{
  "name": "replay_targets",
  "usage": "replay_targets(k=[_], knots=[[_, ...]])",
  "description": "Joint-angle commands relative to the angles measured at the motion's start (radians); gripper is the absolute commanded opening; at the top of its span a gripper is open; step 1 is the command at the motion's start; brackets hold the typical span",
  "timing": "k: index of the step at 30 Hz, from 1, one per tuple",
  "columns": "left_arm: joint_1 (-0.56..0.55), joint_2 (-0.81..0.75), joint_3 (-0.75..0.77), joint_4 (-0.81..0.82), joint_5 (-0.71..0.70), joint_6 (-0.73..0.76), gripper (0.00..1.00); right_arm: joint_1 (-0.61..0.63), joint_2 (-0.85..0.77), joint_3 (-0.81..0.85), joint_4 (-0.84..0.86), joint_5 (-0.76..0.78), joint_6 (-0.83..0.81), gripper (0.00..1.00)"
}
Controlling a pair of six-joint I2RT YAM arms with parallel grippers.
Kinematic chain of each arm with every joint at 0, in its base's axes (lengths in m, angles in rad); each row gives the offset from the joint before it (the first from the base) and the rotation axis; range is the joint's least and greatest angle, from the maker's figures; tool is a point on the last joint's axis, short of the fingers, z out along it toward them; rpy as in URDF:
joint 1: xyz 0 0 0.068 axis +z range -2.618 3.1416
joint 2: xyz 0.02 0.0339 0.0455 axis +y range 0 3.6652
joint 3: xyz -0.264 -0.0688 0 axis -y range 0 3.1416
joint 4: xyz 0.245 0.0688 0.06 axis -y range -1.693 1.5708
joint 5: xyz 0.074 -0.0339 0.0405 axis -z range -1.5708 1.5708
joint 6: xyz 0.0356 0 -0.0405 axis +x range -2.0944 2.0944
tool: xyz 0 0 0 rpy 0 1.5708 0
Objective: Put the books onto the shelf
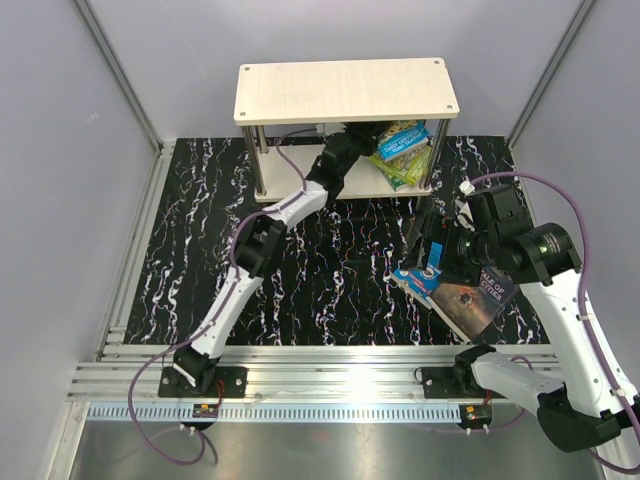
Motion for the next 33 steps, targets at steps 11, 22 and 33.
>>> replay_targets(k=[11, 22, 33], knots=[[-0.040, -0.005, 0.015, -0.204, 0.084, 0.100, 0.99, -0.009, 0.035, 0.025, -0.001, 0.008, -0.071, 1.00], [-0.030, -0.123, -0.017, -0.502, 0.120, 0.326, 0.99, -0.012, 0.049, 0.023, 0.021, -0.006, -0.082, 1.00], [-0.034, -0.154, 0.129, -0.849, -0.001, 0.518, 0.99, -0.014, 0.050, -0.005, 0.051, -0.044, -0.077, 1.00]])
